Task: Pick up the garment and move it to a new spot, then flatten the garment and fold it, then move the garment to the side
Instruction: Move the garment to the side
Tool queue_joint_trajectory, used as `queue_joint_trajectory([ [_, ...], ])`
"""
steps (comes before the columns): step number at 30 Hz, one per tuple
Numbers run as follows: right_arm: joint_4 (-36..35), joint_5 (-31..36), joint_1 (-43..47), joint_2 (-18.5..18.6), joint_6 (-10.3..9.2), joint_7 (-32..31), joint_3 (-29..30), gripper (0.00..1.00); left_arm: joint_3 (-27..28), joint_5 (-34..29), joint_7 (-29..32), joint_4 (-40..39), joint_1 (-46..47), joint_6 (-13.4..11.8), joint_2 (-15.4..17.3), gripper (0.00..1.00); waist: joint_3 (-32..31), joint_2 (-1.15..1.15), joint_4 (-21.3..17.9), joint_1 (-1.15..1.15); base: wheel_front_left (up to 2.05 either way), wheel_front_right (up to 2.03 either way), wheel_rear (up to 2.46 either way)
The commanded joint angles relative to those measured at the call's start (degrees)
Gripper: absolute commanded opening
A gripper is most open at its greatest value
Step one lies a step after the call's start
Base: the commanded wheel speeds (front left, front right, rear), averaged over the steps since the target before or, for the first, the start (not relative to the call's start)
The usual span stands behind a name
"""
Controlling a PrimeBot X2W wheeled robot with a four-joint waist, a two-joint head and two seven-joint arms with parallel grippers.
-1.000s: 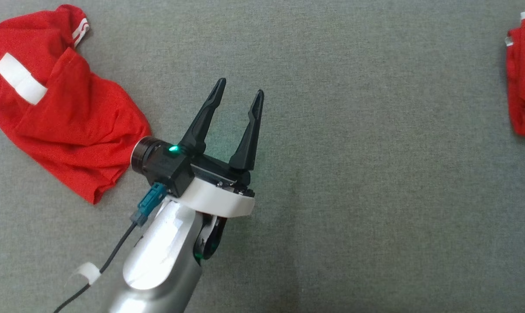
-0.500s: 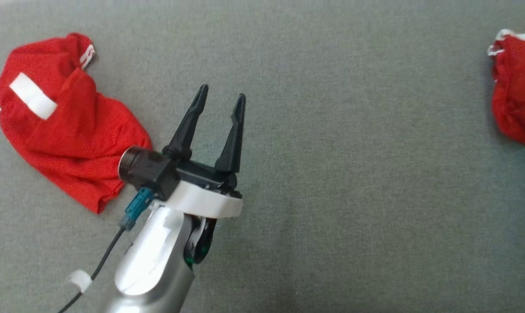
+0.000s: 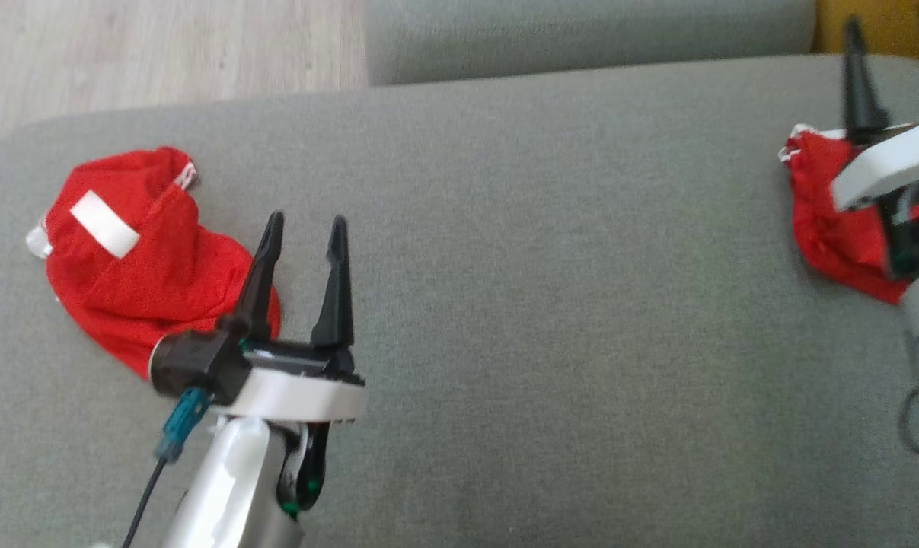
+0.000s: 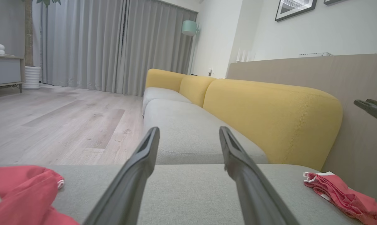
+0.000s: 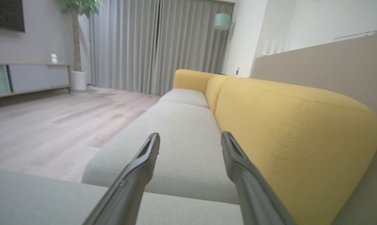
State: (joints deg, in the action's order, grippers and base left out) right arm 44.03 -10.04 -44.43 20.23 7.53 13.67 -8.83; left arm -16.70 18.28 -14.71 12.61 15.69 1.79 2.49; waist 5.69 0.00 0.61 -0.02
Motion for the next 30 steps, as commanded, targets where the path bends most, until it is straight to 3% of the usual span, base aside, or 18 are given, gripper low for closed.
queue_joint_trajectory([
  [1,-4.21,-1.21,1.33,-1.66,-0.04,0.05,-0.03,1.00,2.78,-0.68,-0.29,-2.21,0.29,0.29,0.46,1.00,-1.61,0.00,-0.25,0.02,0.00,0.00,0.00],
  [13,-21.77,-3.94,21.45,-15.85,-0.04,-2.98,6.36,1.00,5.89,-1.25,-0.29,-2.06,-5.32,1.63,0.41,1.00,-4.12,0.00,-0.55,0.02,0.00,0.00,0.00],
  [22,-23.45,-3.52,31.62,-17.31,-0.04,-0.81,5.38,1.00,5.48,-0.01,-0.29,-2.56,-7.41,1.52,0.40,1.00,-4.40,0.00,-0.51,0.02,0.00,0.00,0.00],
  [30,-23.65,-4.59,34.42,-17.34,-0.04,0.83,4.42,1.00,4.89,0.48,-0.29,-2.92,-8.75,1.21,0.40,1.00,-4.36,0.00,-0.29,0.02,0.00,0.00,0.00],
])
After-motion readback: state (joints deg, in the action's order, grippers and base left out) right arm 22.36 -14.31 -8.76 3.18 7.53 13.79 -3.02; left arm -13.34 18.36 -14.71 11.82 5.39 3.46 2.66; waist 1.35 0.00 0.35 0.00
